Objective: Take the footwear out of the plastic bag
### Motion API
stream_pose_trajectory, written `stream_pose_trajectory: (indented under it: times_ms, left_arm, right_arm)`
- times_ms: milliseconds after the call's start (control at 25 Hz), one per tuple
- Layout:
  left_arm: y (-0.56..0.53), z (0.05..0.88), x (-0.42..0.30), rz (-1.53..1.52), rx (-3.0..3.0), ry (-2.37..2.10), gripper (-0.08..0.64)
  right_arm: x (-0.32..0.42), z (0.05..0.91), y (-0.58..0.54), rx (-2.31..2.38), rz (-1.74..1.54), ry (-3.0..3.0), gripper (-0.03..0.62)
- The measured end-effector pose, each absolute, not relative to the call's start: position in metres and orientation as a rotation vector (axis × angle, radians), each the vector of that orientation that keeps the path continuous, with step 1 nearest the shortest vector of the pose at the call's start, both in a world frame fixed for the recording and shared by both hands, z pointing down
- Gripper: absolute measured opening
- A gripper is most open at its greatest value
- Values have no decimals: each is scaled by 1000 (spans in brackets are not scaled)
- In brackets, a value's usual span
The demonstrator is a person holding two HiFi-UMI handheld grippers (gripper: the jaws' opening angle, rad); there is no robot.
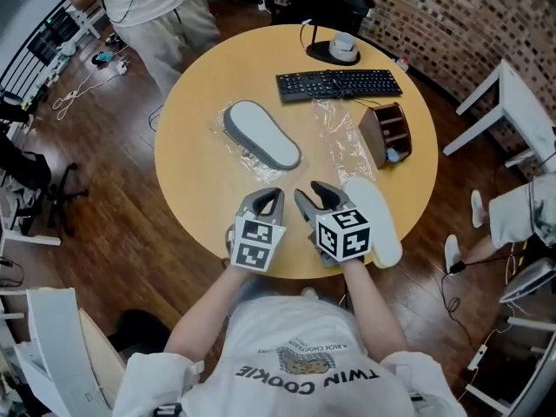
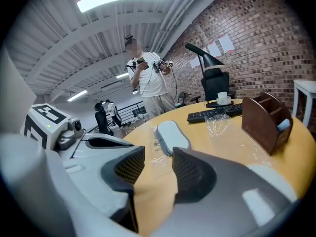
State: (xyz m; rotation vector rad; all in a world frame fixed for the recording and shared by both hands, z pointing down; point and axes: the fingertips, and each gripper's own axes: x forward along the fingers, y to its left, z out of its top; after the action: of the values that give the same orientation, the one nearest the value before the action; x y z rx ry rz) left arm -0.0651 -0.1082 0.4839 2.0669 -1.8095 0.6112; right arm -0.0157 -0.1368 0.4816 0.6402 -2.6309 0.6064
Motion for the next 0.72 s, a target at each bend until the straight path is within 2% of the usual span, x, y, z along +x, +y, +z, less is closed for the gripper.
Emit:
stream_pose_trajectory:
  times_ms: [720]
  left_arm:
    - [-23, 450, 29, 545, 1914, -2026, 7]
  right_arm:
    - [65, 444, -46, 482, 497, -2766, 127]
